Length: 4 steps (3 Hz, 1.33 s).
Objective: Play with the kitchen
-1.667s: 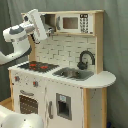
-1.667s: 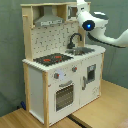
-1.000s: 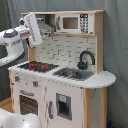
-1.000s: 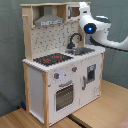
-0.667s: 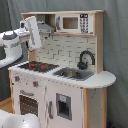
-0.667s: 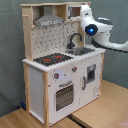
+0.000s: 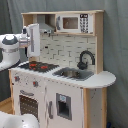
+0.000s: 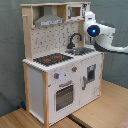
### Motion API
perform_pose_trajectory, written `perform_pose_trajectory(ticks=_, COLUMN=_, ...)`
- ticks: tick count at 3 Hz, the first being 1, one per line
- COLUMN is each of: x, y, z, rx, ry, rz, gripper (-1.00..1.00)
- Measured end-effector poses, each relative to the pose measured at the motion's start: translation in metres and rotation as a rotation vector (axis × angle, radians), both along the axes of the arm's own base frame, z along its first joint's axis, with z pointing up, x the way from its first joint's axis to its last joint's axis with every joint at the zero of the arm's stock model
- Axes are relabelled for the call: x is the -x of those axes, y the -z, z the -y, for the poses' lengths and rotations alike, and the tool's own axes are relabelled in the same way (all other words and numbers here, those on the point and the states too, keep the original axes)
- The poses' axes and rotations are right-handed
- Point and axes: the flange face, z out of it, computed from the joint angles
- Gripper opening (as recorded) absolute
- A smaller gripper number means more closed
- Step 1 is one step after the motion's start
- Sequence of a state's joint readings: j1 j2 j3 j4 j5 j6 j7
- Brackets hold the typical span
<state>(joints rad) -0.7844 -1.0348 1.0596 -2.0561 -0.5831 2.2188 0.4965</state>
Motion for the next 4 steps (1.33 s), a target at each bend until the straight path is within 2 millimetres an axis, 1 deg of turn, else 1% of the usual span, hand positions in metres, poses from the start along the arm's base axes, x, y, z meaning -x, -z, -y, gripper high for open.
perform_pose_trajectory(ticks=1, x=-0.003, y=0.017, z=0.004, rx=-0.099, ry=-0.003, rz=-0.046, gripper=1.0)
perform_pose_trajectory(ticks=2, x=-0.012, y=0.028, z=0.007, rx=-0.199, ry=-0.015, rz=-0.095, gripper=1.0)
perform_pose_trajectory(ticks=3, x=-0.027, y=0.035, z=0.019, rx=-0.31, ry=-0.022, rz=-0.16, gripper=1.0)
perform_pose_trajectory(ticks=4, x=-0.046, y=0.044, z=0.037, rx=-0.41, ry=-0.031, rz=-0.227, gripper=1.0)
